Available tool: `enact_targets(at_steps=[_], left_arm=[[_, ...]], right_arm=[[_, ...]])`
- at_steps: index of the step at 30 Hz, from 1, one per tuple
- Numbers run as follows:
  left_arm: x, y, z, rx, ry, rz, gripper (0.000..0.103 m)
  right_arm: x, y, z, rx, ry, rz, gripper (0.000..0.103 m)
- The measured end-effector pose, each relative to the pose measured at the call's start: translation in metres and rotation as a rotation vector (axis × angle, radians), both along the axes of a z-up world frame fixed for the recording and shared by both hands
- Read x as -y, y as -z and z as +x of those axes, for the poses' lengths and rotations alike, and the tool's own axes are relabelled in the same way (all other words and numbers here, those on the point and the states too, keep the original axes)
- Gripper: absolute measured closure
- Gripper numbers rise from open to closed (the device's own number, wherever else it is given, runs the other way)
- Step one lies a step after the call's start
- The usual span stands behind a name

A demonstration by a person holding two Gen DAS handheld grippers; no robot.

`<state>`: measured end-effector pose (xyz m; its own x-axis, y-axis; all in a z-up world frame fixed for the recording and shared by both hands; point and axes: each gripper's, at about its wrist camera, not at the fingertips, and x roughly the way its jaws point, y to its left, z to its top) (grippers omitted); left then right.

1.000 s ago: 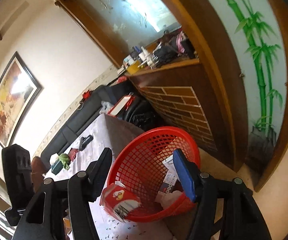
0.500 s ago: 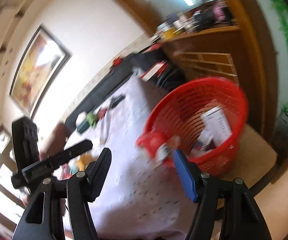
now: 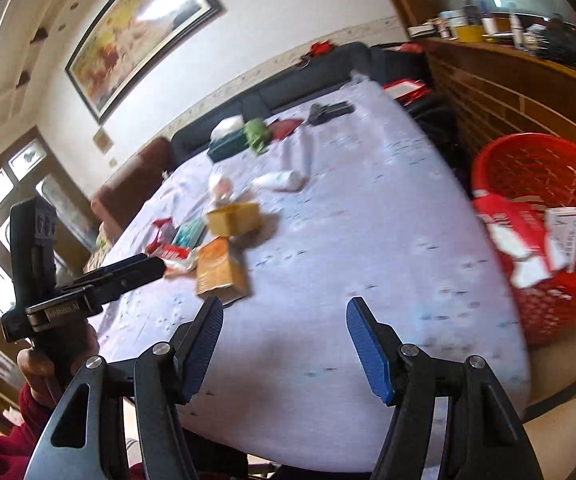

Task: Collect trash
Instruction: 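Swing both tools back over the table toward the orange box, then close right gripper on the orange box, then grasp white-and-red packet with left gripper while right gripper holds orange box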

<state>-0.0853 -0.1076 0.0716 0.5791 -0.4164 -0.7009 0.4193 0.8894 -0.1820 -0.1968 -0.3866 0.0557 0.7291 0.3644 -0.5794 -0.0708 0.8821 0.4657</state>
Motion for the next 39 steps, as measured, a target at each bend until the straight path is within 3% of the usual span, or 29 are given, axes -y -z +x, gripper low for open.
enact_targets(at_steps=[4,10,19,22,23,24,27,32,35,39], left_arm=[[-0.059,0.005,0.005,-0.025,-0.118,-0.023,0.012],[-0.114,0.014,0.008,-0.071,-0.242,-0.074,0.012],[-0.135,0.019,0.007,-0.085,-0.277,-0.094,0.012],[-0.138,0.021,0.011,-0.093,-0.281,-0.096,0.012],[-0.139,0.021,0.012,-0.095,-0.283,-0.099,0.012],[-0.14,0.021,0.013,-0.096,-0.286,-0.103,0.012],[-0.142,0.019,0.018,-0.095,-0.286,-0.122,0.012],[-0.14,0.009,0.05,-0.084,-0.267,-0.14,0.012],[-0.137,0.009,0.07,-0.108,-0.254,-0.145,0.012],[-0.131,0.017,0.087,-0.125,-0.24,-0.104,0.012]], right_arm=[[-0.038,-0.001,0.022,-0.023,-0.049,-0.059,0.034],[-0.102,0.0,0.065,-0.05,-0.137,-0.2,0.033],[-0.152,0.03,0.131,-0.129,-0.128,-0.447,0.03],[-0.151,0.038,0.142,-0.179,-0.139,-0.406,0.032],[-0.15,0.04,0.144,-0.192,-0.147,-0.387,0.042],[-0.151,0.041,0.145,-0.202,-0.155,-0.377,0.044],[-0.158,0.041,0.144,-0.185,-0.143,-0.389,0.047],[-0.185,0.038,0.132,-0.165,-0.257,-0.331,0.048],[-0.191,0.037,0.116,-0.169,-0.345,-0.234,0.048],[-0.176,0.028,0.097,-0.146,-0.323,-0.179,0.048]])
